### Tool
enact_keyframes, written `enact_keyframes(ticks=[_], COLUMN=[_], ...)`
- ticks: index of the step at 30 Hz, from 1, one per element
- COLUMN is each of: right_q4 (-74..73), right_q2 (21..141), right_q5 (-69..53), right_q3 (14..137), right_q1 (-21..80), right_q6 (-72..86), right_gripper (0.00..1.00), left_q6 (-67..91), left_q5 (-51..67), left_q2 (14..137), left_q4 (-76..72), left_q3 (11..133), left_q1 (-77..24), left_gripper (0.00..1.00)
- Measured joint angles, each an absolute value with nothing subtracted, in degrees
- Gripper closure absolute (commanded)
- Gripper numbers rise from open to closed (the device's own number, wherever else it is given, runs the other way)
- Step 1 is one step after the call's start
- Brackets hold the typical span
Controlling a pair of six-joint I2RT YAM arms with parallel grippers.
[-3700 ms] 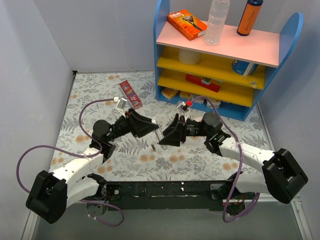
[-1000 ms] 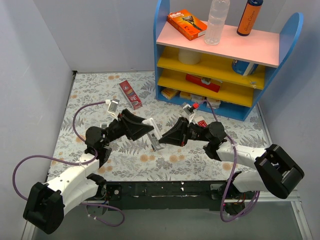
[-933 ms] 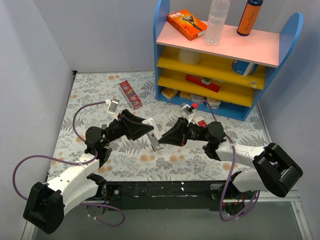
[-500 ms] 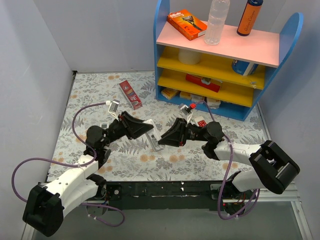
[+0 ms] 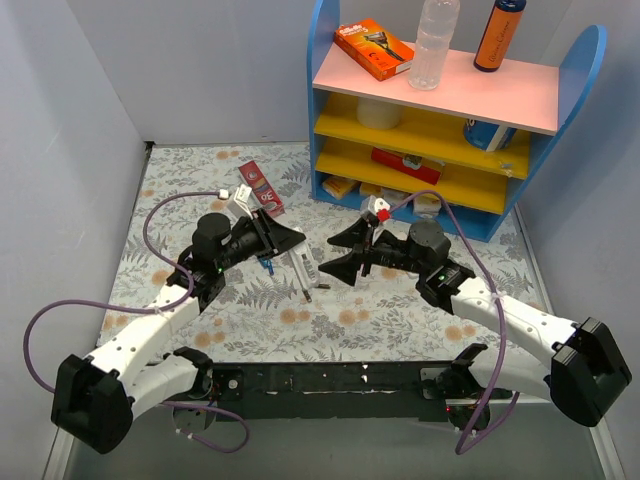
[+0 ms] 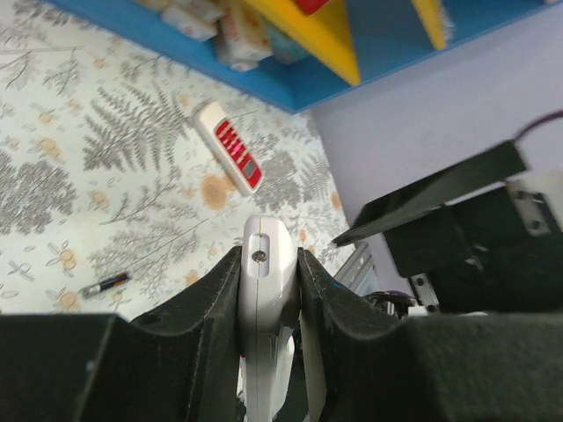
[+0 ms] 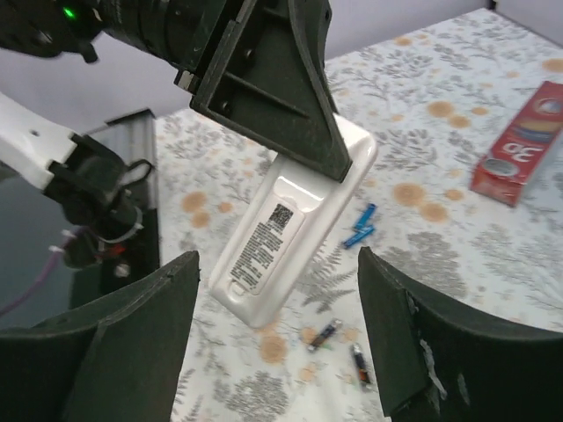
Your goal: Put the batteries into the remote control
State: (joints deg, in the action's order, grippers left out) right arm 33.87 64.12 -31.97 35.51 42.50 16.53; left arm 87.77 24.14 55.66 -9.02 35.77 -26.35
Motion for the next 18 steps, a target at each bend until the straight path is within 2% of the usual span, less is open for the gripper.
enact_keyframes(ticks=[3,5,12,18], right_q4=[26.72,24.53,24.23,25.06], right_q2=[63.64,63.64,63.66,64.16], right_q5=[-29.52,-28.62,-31.03,-32.14], right_q3=[38.54,38.85,35.44,33.43], right_q1=[42.5,42.5,43.33,45.95], right_q6=[5.48,-0.12,-16.95,-24.6], right_gripper=[0.11,0.09,0.08,0.1], left_q6=[86.72,86.41,86.3,87.29], left_q5=[23.35,23.35,23.66,24.93], left_q2=[58.92,60.38,61.08,61.08], left_q4=[-3.73,-1.48,1.93,1.74], left_q3=[38.35,38.92,38.92,38.92], left_q1=[-26.3,-26.3,-26.24,-26.2], left_gripper=[1.0,1.0,1.0,1.0])
